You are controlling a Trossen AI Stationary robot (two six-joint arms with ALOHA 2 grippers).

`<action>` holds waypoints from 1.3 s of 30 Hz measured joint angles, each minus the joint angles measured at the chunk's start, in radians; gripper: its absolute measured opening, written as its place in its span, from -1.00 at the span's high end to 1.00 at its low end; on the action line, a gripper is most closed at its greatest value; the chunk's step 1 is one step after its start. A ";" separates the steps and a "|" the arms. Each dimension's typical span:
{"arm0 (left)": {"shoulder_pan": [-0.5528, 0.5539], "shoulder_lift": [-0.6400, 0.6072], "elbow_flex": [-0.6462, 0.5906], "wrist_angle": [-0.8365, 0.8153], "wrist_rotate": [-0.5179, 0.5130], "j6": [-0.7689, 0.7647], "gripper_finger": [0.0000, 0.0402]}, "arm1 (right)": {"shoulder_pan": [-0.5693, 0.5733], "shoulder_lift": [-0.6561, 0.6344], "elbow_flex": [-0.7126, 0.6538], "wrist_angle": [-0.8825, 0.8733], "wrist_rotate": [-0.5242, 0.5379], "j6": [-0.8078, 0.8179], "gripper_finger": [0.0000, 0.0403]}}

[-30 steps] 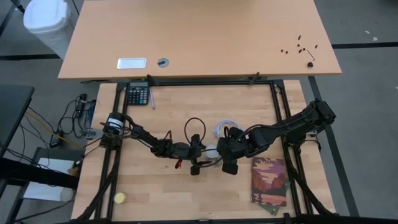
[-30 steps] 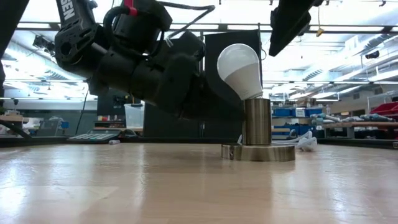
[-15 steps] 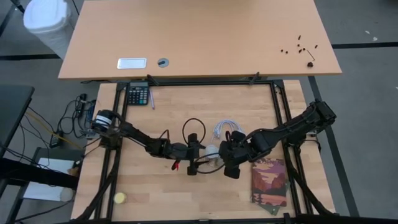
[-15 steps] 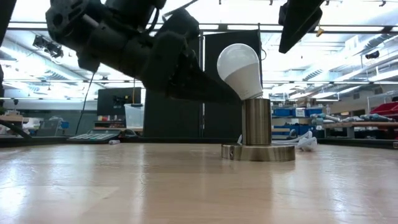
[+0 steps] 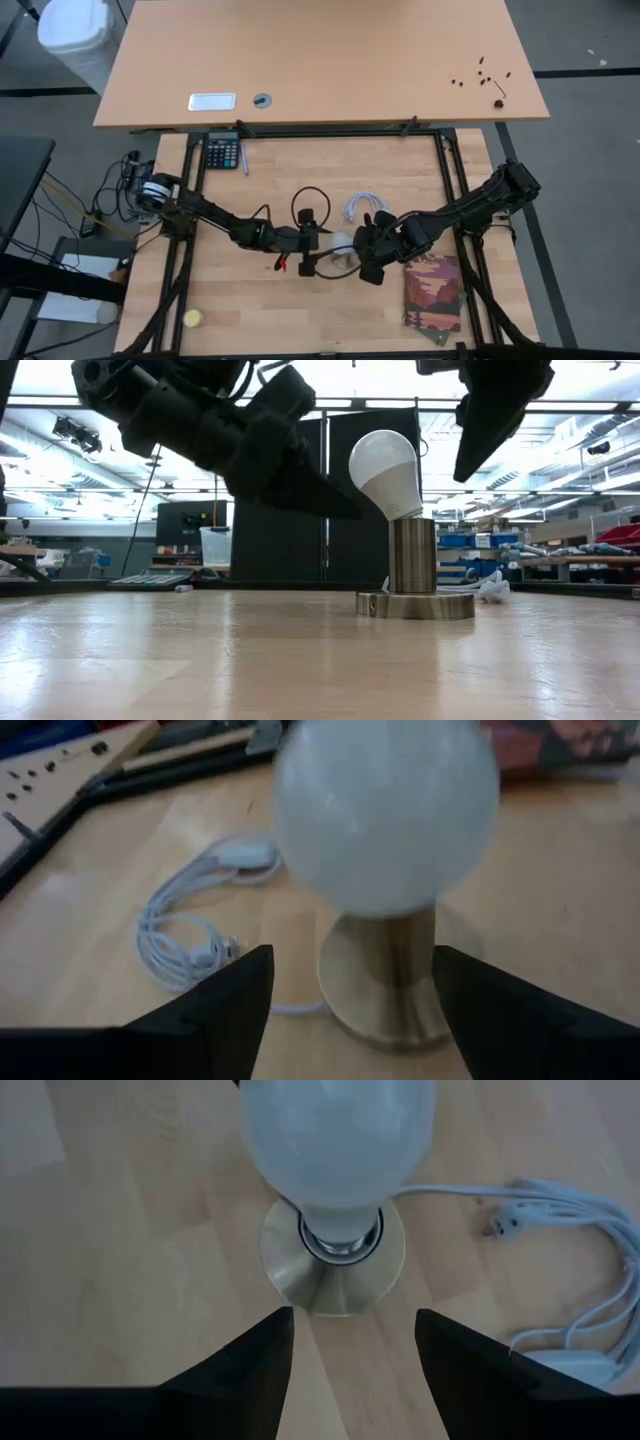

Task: Screw lightbulb
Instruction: Insert the lightbulb into the lamp socket

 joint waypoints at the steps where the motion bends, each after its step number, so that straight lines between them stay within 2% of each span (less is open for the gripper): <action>1: 0.000 0.000 0.000 -0.001 0.003 0.000 -0.31 | 0.001 0.000 -0.003 0.012 0.000 0.000 -0.09; 11: 0.002 0.000 0.000 0.013 0.009 0.003 0.21 | -0.017 0.000 -0.004 0.048 0.009 -0.025 -0.09; 18: 0.002 0.000 0.000 0.076 -0.009 0.025 0.43 | -0.019 0.000 -0.004 0.049 0.044 0.006 -0.09; 24: 0.002 0.000 0.000 0.099 -0.004 0.025 0.50 | -0.020 0.000 -0.004 0.047 0.068 0.074 -0.09; 39: 0.002 0.000 0.000 0.141 0.003 0.019 0.51 | -0.019 0.000 -0.004 -0.029 0.059 0.171 -0.09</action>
